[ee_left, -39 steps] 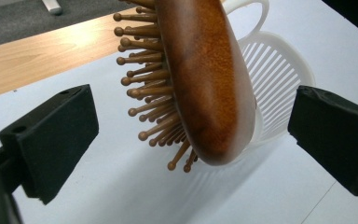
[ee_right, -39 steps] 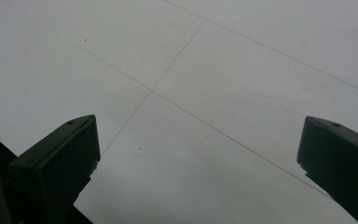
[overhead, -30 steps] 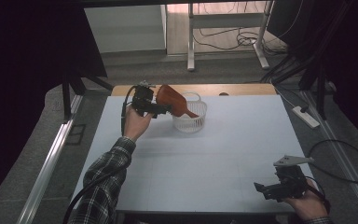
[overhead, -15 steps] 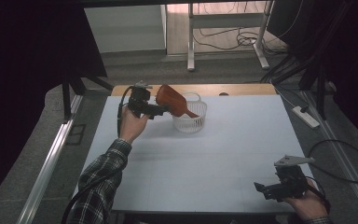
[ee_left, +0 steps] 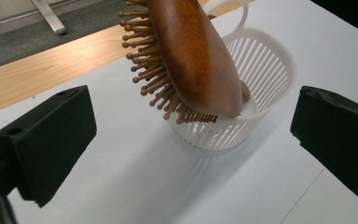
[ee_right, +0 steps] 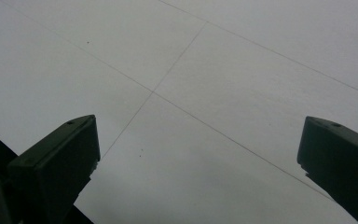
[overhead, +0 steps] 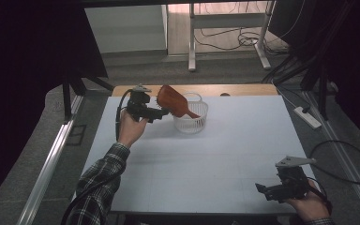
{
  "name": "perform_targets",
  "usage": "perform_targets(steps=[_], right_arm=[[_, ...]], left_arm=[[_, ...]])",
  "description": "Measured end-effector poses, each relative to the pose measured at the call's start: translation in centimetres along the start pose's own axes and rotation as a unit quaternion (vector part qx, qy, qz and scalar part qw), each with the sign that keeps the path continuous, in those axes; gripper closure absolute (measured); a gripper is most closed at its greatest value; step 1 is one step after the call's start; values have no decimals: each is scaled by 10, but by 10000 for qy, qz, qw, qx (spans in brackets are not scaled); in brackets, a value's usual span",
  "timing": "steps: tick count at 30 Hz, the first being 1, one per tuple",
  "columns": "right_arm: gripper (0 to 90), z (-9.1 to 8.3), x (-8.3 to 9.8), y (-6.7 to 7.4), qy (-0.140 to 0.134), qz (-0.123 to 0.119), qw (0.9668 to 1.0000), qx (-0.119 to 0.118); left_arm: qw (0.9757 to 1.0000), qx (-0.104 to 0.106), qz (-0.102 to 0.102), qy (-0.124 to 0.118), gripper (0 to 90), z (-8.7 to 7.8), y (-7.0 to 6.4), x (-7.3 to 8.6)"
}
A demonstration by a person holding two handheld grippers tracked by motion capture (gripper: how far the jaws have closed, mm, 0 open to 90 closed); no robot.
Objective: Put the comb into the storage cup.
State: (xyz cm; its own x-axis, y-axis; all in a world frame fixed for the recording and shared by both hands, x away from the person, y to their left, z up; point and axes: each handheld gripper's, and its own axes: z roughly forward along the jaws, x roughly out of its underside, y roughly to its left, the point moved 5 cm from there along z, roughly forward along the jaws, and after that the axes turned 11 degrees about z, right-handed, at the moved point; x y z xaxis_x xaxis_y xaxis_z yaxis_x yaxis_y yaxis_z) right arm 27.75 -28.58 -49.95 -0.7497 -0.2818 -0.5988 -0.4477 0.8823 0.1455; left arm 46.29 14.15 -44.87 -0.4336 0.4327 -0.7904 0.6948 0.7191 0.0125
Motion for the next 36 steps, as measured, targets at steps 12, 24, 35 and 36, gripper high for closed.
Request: perform_targets(steps=[12,24,35,36], right_arm=[[0,0,0,0,11,-3,10000,3],[0,0,0,0,5,-7,10000,11],[0,0,0,0,4,-13,10000,12],[0,0,0,0,4,-14,10000,12]], left_arm=[[9997,136,-45,-201,0,-11,4,10],[9994,122,16,-325,0,-19,-1,16],[9987,97,-19,-493,0,-25,-4,21],[9987,93,2,-506,0,-25,-5,22]])
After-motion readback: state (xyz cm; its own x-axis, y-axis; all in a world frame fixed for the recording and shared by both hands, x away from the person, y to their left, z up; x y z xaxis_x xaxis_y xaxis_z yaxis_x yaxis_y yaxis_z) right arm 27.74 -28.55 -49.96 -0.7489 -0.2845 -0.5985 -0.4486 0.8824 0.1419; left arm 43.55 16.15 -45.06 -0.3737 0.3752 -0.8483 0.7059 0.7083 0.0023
